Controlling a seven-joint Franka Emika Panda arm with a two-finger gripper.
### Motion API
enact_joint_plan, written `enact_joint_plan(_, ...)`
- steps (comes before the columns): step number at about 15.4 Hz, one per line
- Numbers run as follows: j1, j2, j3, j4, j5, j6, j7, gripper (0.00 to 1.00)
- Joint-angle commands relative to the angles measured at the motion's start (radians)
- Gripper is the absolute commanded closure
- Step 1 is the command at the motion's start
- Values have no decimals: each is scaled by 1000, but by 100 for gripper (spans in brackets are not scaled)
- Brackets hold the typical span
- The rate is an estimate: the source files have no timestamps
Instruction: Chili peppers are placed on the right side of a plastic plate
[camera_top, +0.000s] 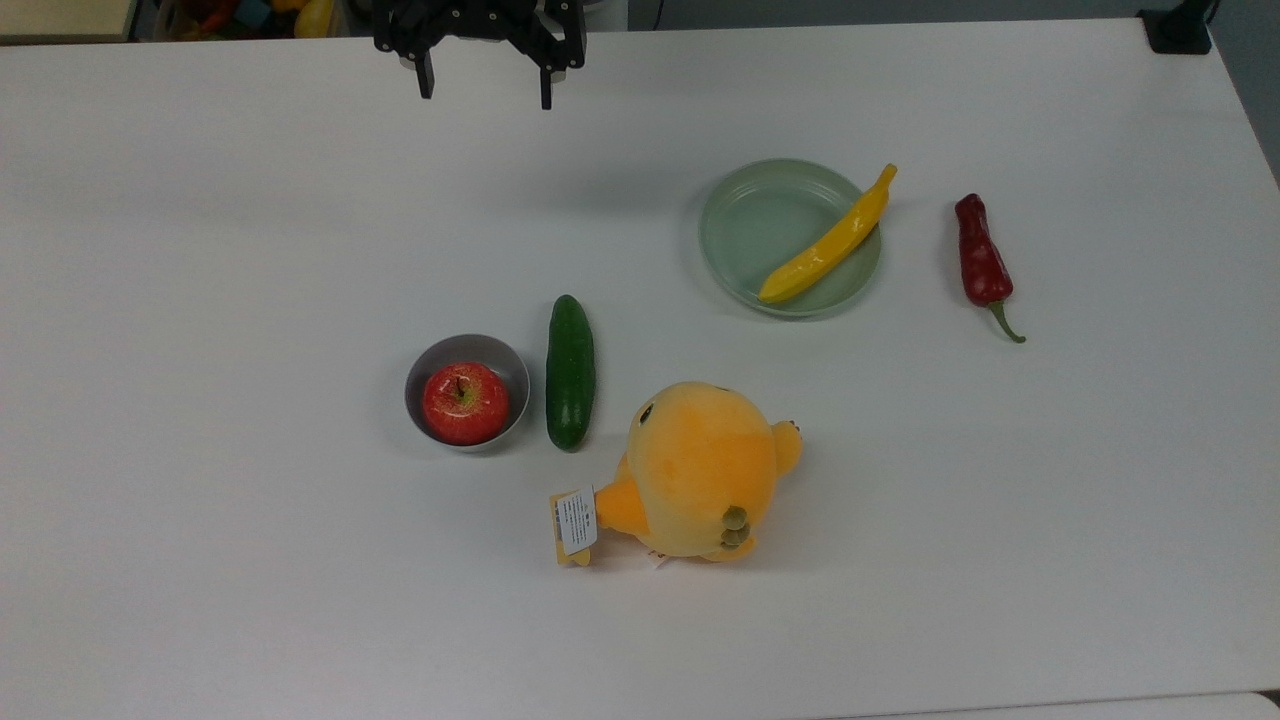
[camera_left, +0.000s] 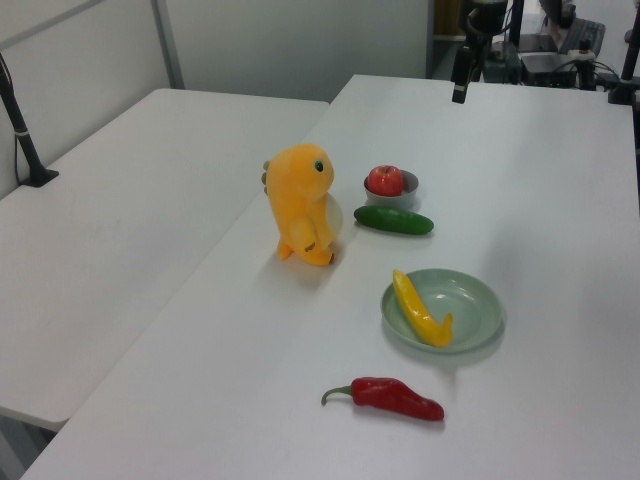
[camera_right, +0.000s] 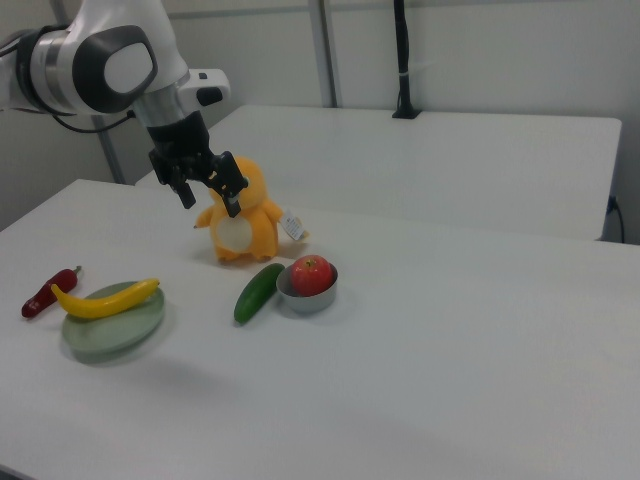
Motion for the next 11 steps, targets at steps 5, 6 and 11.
enact_joint_plan(5, -14, -36, -7, -25, 71, 2, -54, 0)
enact_joint_plan(6, -14, -36, -7, -25, 71, 2, -52, 0)
enact_joint_plan(11, -11, -36, -7, -25, 71, -3, -50, 0)
